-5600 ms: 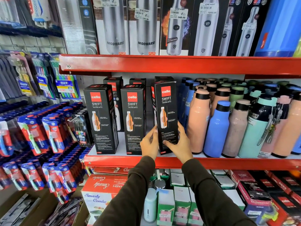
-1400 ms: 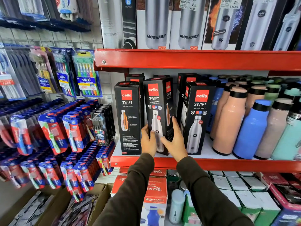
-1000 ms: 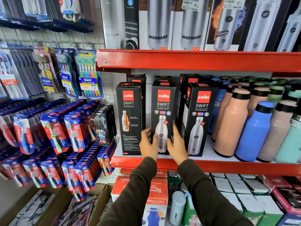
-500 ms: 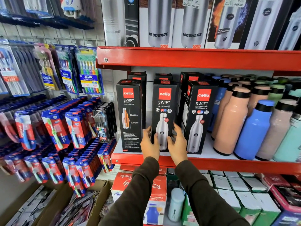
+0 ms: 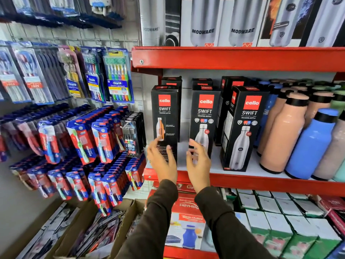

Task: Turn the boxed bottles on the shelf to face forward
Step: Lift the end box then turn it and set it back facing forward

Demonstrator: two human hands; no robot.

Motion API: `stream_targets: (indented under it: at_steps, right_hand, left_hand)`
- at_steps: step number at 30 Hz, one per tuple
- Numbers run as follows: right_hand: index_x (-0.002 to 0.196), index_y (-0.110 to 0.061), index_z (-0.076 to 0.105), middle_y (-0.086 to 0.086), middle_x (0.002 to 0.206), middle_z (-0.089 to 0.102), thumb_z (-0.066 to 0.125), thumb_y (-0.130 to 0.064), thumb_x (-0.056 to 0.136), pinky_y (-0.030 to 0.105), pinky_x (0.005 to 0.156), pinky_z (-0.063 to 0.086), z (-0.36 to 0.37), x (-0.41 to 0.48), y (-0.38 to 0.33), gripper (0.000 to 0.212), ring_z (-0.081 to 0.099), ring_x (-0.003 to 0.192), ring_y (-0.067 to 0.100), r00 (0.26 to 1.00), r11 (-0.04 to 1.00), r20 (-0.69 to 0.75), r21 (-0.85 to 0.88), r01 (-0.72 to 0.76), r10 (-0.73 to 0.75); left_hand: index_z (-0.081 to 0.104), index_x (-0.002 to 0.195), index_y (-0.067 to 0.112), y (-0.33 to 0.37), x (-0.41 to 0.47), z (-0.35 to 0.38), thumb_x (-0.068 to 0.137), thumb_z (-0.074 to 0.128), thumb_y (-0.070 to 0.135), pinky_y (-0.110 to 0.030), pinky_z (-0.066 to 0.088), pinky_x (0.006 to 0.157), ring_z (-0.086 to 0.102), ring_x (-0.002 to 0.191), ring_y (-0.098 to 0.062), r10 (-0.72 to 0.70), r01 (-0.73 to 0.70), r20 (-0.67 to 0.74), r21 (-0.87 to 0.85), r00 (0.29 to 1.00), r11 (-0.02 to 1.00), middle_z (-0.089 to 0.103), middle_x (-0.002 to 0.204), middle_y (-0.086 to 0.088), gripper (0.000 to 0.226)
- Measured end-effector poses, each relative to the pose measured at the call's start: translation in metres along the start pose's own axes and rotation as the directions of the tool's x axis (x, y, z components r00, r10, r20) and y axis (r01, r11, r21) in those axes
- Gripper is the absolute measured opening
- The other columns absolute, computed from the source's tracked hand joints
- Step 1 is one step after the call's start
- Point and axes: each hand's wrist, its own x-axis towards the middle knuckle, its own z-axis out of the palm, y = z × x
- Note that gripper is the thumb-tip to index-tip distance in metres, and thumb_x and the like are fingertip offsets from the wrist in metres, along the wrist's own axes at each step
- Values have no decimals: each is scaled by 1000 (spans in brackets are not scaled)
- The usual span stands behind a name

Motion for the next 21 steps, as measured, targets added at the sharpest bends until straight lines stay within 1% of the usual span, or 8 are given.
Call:
stream_targets:
  at_steps: [3,5,7,10,13,15,17,21]
  right_hand:
    - [145,-19,43,-1,145,46,49,-6,98,17,106,43,22,2,-3,49,48,128,2,983,994,164,45,-96,87]
    - [149,-18,36,3,151,42,49,-9,99,28,115,38,37,5,-3,52,42,138,11,967,990,217,15,-140,133]
    - [150,-16,33,7,153,42,49,-11,98,36,119,33,47,8,-2,54,40,142,17,959,986,232,-45,-158,164]
    - [149,-17,34,5,150,45,49,-9,96,43,119,33,56,10,-2,56,40,141,17,961,982,205,-70,-173,184]
    - [149,-18,34,4,146,49,53,-3,89,43,116,38,59,9,-3,64,45,137,17,961,980,189,-57,-193,200]
    - [149,-18,32,1,144,50,61,-3,85,34,115,39,57,8,-6,73,48,134,14,962,977,175,-62,-202,210]
    - [149,-20,31,-5,140,51,74,-8,79,22,108,38,54,10,-12,83,49,128,7,966,981,174,-76,-181,192]
    - [143,-29,36,-4,133,59,90,-28,61,29,105,47,59,20,-18,98,55,124,9,973,987,173,-60,-146,155]
  left_hand:
    - [39,144,9,-18,19,-8,97,51,13,-9,14,107,35,137,-22,-112,110,47,55,993,992,39,148,-12,48]
    - [34,147,8,-31,29,-11,99,46,12,-23,17,116,30,145,-25,-156,153,151,29,976,988,34,155,-14,49]
    - [33,148,7,-37,34,-15,101,42,13,-32,21,121,29,146,-20,-166,175,259,-13,951,984,34,156,-11,48]
    - [39,145,12,-40,39,-21,101,44,12,-14,36,105,43,129,-7,-211,253,328,-93,921,963,48,140,1,45]
    - [48,140,13,-43,45,-24,98,52,12,0,42,86,57,117,-9,-255,324,323,-183,911,928,55,125,8,43]
    - [55,135,13,-45,50,-27,94,60,13,-4,46,87,61,116,-11,-251,341,339,-238,907,909,60,124,6,42]
    - [61,130,13,-44,55,-33,89,68,14,-15,52,93,65,112,-10,-246,350,349,-274,904,896,66,121,4,42]
    - [70,116,16,-39,62,-41,79,79,20,-23,58,86,71,102,-8,-289,382,302,-323,909,866,73,104,8,39]
